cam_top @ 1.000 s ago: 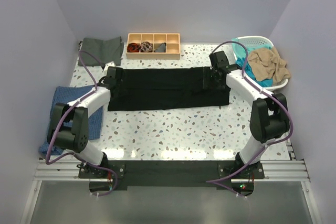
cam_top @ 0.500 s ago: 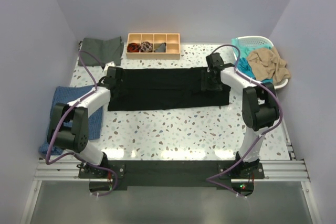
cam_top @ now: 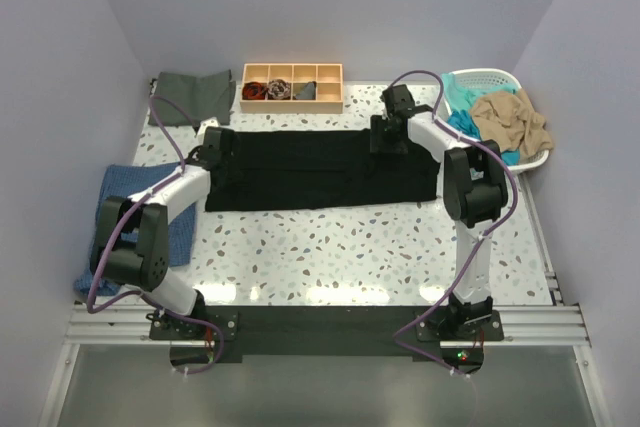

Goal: Fold and stack the t-shirts
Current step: Fold the tshirt

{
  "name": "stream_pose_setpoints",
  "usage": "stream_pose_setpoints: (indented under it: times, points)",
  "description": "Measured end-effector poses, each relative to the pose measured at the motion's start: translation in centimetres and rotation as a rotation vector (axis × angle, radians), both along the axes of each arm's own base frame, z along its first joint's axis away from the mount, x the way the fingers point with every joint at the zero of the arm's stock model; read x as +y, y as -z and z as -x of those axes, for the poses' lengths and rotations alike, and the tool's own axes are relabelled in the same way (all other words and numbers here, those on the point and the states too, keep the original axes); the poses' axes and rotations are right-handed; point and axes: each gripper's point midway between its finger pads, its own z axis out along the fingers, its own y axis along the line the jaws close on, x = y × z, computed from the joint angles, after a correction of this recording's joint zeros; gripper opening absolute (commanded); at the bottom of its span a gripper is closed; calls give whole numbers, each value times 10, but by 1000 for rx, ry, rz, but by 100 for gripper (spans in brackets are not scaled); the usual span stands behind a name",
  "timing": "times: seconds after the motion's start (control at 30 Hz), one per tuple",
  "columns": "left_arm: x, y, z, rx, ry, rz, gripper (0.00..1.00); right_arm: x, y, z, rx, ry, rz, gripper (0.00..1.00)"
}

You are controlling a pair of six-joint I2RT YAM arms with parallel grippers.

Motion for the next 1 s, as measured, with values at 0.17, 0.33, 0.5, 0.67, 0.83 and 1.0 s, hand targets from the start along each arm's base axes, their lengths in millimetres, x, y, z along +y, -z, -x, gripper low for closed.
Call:
stream_pose_setpoints:
  times: [0.17, 0.33, 0.5, 0.67, 0.83, 1.0]
  points:
    - [1, 1, 0, 3, -2, -4, 38, 9, 10, -13, 4, -14, -19, 56]
    - [0, 0, -1, 1, 2, -5, 38, 8, 2, -14, -17, -22, -16, 58]
    - [-3, -11, -11, -31, 23, 1, 39, 5, -29, -11, -74, -26, -17, 59]
    - [-14, -27, -44, -106, 56, 24, 39, 0, -58, -12, -139, -7, -14, 59]
    - [-28, -8, -71, -100, 100, 53, 39, -13, -35, 2, -79, 35, 10, 60]
    - [-34, 33, -69, -18, 138, 60, 39, -27, -12, 4, -24, 79, 15, 60]
